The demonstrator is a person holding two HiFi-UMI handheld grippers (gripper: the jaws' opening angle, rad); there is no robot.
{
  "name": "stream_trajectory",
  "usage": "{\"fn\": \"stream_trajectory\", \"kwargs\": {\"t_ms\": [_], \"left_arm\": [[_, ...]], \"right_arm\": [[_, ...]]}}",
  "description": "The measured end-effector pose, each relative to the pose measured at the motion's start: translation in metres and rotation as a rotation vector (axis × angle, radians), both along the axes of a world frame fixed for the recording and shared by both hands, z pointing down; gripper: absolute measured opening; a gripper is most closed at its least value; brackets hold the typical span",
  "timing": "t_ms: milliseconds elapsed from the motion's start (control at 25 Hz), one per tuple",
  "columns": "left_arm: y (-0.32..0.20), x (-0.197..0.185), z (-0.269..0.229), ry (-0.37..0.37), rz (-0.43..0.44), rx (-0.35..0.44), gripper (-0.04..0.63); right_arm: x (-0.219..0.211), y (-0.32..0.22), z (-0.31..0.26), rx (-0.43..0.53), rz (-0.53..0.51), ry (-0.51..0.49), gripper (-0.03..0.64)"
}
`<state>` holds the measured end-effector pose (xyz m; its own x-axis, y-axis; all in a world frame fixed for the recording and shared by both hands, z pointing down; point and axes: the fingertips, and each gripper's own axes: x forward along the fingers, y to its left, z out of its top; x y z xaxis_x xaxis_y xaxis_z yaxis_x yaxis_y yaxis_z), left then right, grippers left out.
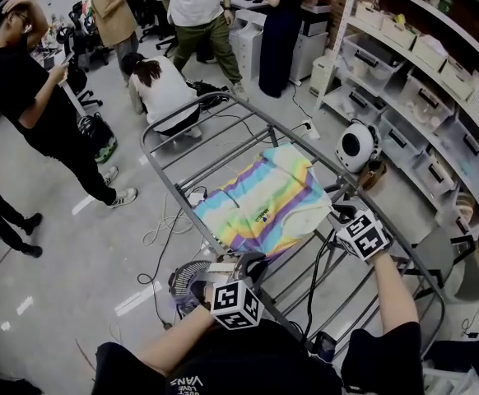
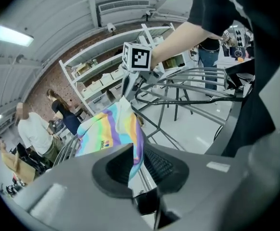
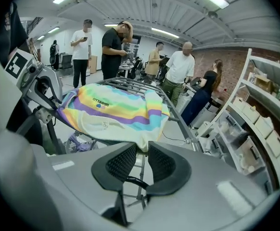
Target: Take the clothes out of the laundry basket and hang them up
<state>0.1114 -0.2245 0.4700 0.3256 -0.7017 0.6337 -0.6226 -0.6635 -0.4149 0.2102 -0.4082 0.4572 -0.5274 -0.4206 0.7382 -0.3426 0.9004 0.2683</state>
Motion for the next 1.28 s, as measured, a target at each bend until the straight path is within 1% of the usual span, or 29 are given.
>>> {"fn": "stream_trajectory", "kwargs": {"t_ms": [120,200,320,440,600,720,800,880,960,1000,1120,1200,1280], "left_arm": [[-0.001,-0.012,-0.003,0.009,-0.027,-0.003,0.061],[-0.002,-0.022,-0.006,0.016,-0.054,0.001,0.066],[-0.004,-0.041,-0.011,0.027,-0.109,0.022,0.066],[-0.009,-0.063,-0.014,0.027,-0.166,0.039,0.066],[-0.023,-0.09,-0.02,0.003,-0.221,0.067,0.072],[-0.04,-0.112,-0.026,-0.01,-0.257,0.078,0.089],[-0.051,-0.125,-0.024,0.009,-0.275,0.06,0.132],[-0.06,-0.133,-0.021,0.055,-0.281,0.029,0.178],[-0.065,-0.136,-0.016,0.093,-0.269,-0.013,0.209],[-0.066,-0.136,-0.013,0.1,-0.256,-0.036,0.223],[-0.064,-0.129,-0.001,0.088,-0.203,-0.111,0.238],[-0.063,-0.126,0.009,0.07,-0.181,-0.15,0.236],[-0.063,-0.124,0.014,0.072,-0.18,-0.173,0.236]], "right_arm": [[0.006,-0.002,-0.002,-0.028,0.013,-0.004,0.105],[0.012,-0.003,-0.006,-0.037,0.021,-0.004,0.124],[0.022,-0.01,-0.016,-0.031,0.054,-0.026,0.124],[0.022,-0.019,-0.028,-0.018,0.081,-0.059,0.12],[0.009,-0.041,-0.041,0.014,0.119,-0.095,0.12],[-0.012,-0.062,-0.047,-0.002,0.135,-0.125,0.121],[-0.03,-0.076,-0.045,-0.025,0.143,-0.137,0.121],[-0.047,-0.089,-0.04,-0.049,0.156,-0.145,0.123],[-0.063,-0.101,-0.035,-0.07,0.172,-0.139,0.123],[-0.069,-0.107,-0.031,-0.076,0.177,-0.124,0.123],[-0.084,-0.123,-0.019,-0.103,0.194,-0.062,0.123],[-0.09,-0.132,-0.009,-0.148,0.211,-0.04,0.123],[-0.094,-0.141,0.002,-0.202,0.233,-0.032,0.123]]}}
